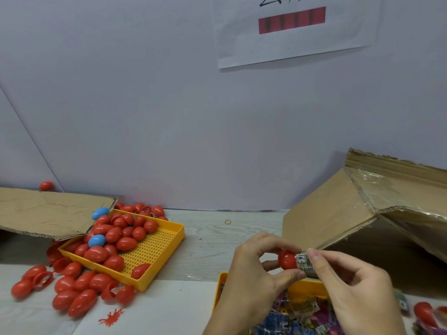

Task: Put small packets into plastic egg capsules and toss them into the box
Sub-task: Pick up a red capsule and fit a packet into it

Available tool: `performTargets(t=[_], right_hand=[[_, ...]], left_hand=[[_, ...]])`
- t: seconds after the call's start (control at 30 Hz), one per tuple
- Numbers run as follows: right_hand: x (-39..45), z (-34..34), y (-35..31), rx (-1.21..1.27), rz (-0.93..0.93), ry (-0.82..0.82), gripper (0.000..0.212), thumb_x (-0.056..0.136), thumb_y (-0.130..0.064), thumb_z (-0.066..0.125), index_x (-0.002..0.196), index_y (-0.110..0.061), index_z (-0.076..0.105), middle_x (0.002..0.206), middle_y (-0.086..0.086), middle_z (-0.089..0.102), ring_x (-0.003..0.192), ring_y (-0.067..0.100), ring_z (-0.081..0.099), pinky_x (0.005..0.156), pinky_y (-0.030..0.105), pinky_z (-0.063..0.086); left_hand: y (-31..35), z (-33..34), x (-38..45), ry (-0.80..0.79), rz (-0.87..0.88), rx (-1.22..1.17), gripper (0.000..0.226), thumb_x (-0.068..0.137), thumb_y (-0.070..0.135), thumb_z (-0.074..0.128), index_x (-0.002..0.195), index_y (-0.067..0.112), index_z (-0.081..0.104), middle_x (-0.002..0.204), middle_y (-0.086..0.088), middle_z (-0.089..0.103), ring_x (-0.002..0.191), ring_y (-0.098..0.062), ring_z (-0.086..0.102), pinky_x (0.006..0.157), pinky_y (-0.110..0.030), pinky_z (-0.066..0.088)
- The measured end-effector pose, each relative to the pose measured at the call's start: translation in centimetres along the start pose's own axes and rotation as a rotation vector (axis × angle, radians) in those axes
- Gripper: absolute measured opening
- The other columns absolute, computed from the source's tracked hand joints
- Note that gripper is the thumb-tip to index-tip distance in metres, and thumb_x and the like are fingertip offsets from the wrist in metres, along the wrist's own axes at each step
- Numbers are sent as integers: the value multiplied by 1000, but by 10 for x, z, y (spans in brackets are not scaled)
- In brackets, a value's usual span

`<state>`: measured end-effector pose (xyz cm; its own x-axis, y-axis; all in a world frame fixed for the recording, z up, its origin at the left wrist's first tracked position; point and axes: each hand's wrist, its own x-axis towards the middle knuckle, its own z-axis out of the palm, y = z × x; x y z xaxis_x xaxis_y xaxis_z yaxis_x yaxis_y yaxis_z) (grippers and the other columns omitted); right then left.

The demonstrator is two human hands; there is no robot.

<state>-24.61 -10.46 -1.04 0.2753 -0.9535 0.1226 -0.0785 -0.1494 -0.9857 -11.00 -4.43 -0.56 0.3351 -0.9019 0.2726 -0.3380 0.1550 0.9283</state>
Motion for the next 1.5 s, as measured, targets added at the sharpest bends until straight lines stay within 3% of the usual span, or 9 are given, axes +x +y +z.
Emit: performTargets(t=[0.13,0.23,0.37,0.5,0.63,0.8,1.1,1.27,1.5], right_hand=[[-2,1,-1,8,-94,-38,6,75,-22,75,77,-27,76,84,-11,72,81,12,66,71,32,56],[-1,2,5,-170,-245,-40,41,76,1,73,84,-39,70,95,-21,60,86,4,56,62,24,47],[-4,7,5,-356,-407,-27,52,64,-12,86,94,-46,60,104,-18,54,92,4,53,60,21,45],[-3,10,7,-488,-459,34,59,50,-20,93,102,-27,67,102,-8,57,95,17,55,69,34,51],[-2,8,8,-576,-523,96,56,43,-16,95,94,-13,72,93,-2,58,86,22,57,61,38,55],[-3,7,8,-551,-538,121,53,43,-12,94,91,-13,73,91,-2,59,82,21,58,59,35,54],[-3,8,8,-530,-537,65,49,47,-8,93,91,-14,74,91,0,60,78,22,58,59,30,51],[-2,6,11,-551,-549,33,52,45,-6,93,92,-13,74,90,0,60,77,21,58,62,18,44],[-3,7,8,-560,-535,15,52,46,-4,93,94,-14,75,91,-2,63,81,21,61,63,32,53]], left_hand=[[0,0,0,60,-27,-68,28,73,10,85,89,30,74,97,7,68,100,-12,64,82,-25,58],[0,-2,1,117,-43,-104,28,73,14,85,90,33,73,96,8,71,97,-9,66,78,-17,55],[1,-3,1,117,-38,-108,27,76,18,84,93,35,72,95,9,73,92,-8,68,81,-20,54],[1,0,2,71,-45,-128,25,74,20,84,93,30,72,98,4,73,96,-15,69,85,-28,56],[-1,5,2,39,-35,-136,24,71,31,83,92,30,71,98,3,73,99,-18,69,88,-32,56],[-5,6,3,31,-47,-147,24,72,36,80,93,29,71,98,1,73,100,-20,69,91,-36,56],[-6,7,1,-6,-136,-267,21,75,29,75,94,32,66,104,-2,71,99,-18,71,77,-22,55],[-5,7,1,-25,-137,-159,27,75,46,73,100,37,72,101,3,73,98,-16,70,76,-28,57],[-5,-1,2,-49,-157,-145,31,72,45,74,99,30,75,99,-1,76,98,-18,70,91,-41,56]])
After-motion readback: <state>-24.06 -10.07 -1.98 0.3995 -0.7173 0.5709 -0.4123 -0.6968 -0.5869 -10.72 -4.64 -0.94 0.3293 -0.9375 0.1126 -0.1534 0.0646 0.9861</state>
